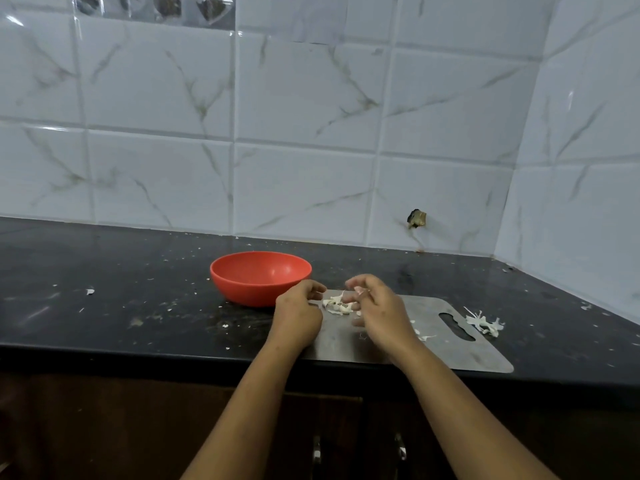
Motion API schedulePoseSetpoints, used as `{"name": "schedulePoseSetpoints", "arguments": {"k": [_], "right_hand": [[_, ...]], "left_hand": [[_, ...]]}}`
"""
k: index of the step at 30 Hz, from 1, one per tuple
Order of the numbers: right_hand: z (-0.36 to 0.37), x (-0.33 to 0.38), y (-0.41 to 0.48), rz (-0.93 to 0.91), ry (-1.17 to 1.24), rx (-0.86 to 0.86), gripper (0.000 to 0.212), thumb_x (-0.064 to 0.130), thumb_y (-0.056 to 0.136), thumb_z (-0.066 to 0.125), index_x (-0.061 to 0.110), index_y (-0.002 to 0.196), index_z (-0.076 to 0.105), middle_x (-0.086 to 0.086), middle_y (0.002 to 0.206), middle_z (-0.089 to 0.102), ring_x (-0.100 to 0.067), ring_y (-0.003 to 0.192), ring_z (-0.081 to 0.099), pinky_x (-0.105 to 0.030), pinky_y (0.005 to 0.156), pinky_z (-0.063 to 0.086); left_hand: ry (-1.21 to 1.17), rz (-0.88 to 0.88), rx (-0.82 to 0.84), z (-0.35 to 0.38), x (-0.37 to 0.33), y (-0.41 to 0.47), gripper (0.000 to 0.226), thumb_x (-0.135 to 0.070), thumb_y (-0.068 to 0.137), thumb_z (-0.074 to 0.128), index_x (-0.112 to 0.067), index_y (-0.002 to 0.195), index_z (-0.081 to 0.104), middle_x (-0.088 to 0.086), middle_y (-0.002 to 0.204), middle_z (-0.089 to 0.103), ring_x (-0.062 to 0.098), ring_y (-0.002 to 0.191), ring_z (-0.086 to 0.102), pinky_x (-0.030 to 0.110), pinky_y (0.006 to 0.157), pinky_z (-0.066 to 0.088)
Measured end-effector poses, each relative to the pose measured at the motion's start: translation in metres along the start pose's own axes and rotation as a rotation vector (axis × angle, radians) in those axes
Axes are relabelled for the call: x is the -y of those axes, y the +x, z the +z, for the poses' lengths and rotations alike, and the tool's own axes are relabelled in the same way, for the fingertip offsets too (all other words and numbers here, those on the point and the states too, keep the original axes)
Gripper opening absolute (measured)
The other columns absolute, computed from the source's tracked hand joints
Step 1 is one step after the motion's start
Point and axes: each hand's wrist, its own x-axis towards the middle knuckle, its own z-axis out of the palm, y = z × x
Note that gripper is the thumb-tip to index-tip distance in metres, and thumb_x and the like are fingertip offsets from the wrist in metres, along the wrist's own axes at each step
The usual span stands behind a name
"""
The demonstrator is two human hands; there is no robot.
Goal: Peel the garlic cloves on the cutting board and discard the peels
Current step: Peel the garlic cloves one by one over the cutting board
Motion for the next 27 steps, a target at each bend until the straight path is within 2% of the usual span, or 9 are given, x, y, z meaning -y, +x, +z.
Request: {"name": "schedulePoseSetpoints", "arguments": {"k": [3,7,8,10,15,19,24,27], "right_hand": [[-0.013,-0.009,-0.001,-0.030,-0.020,0.005,0.017,0.013,0.100,0.047,0.018,0.095,0.063,0.003,0.081,0.071,-0.012,0.064,0.058,-0.034,0.065,0.052],[-0.020,-0.010,-0.006,-0.085,-0.116,0.094,0.013,0.019,0.093,0.063,0.022,0.096,0.074,0.010,0.087,0.071,0.000,0.078,0.061,-0.012,0.069,0.045],[-0.021,-0.010,-0.007,-0.088,-0.126,0.105,0.012,0.020,0.091,0.066,0.021,0.096,0.076,0.012,0.090,0.070,0.001,0.082,0.061,-0.010,0.069,0.043],[-0.023,-0.010,-0.009,-0.040,-0.140,0.145,0.011,0.021,0.088,0.070,0.021,0.095,0.077,0.012,0.093,0.070,-0.001,0.087,0.062,-0.011,0.070,0.044],[-0.025,-0.008,-0.010,-0.011,-0.196,0.172,0.010,0.012,0.084,0.072,0.019,0.089,0.078,0.008,0.077,0.071,-0.003,0.069,0.063,-0.008,0.061,0.044],[-0.027,-0.007,-0.012,-0.033,-0.240,0.160,0.015,0.007,0.086,0.070,0.016,0.094,0.077,0.012,0.078,0.068,-0.001,0.070,0.063,-0.008,0.063,0.045],[-0.028,-0.006,-0.012,-0.060,-0.284,0.209,0.015,0.008,0.087,0.068,0.018,0.094,0.077,0.006,0.087,0.071,-0.003,0.078,0.064,-0.008,0.067,0.047],[-0.027,-0.006,-0.012,-0.090,-0.272,0.184,0.016,0.007,0.084,0.072,0.023,0.085,0.070,0.003,0.074,0.068,0.000,0.066,0.060,-0.013,0.064,0.045]], "left_hand": [[0.057,-0.004,0.030,0.000,-0.001,-0.001,0.044,0.011,0.082,0.042,-0.012,0.110,0.066,-0.004,0.102,0.061,0.009,0.095,0.056,0.011,0.079,0.037],[0.094,0.015,0.064,0.001,0.000,-0.005,0.035,0.003,0.086,0.049,-0.017,0.107,0.068,-0.007,0.099,0.061,0.005,0.088,0.055,0.012,0.076,0.037],[0.104,0.022,0.071,0.001,0.000,-0.005,0.030,-0.001,0.087,0.052,-0.018,0.105,0.069,-0.007,0.098,0.063,0.005,0.087,0.055,0.013,0.075,0.037],[0.128,0.038,0.086,0.002,0.001,-0.006,0.022,-0.005,0.087,0.057,-0.017,0.103,0.069,-0.004,0.100,0.066,0.006,0.087,0.056,0.015,0.076,0.040],[0.182,0.049,0.103,0.007,0.002,-0.009,0.022,-0.005,0.083,0.061,-0.020,0.097,0.068,-0.004,0.101,0.067,0.011,0.095,0.061,0.026,0.090,0.049],[0.197,0.052,0.100,0.007,0.001,-0.010,0.022,-0.006,0.082,0.063,-0.021,0.096,0.069,-0.005,0.100,0.067,0.010,0.093,0.061,0.024,0.089,0.048],[0.197,0.052,0.097,0.009,0.001,-0.012,0.021,-0.008,0.082,0.063,-0.024,0.094,0.069,-0.006,0.099,0.068,0.009,0.093,0.062,0.027,0.090,0.050],[0.191,0.052,0.093,0.009,0.002,-0.011,0.022,-0.007,0.081,0.062,-0.025,0.092,0.068,-0.007,0.098,0.067,0.009,0.093,0.062,0.028,0.090,0.050]]}}
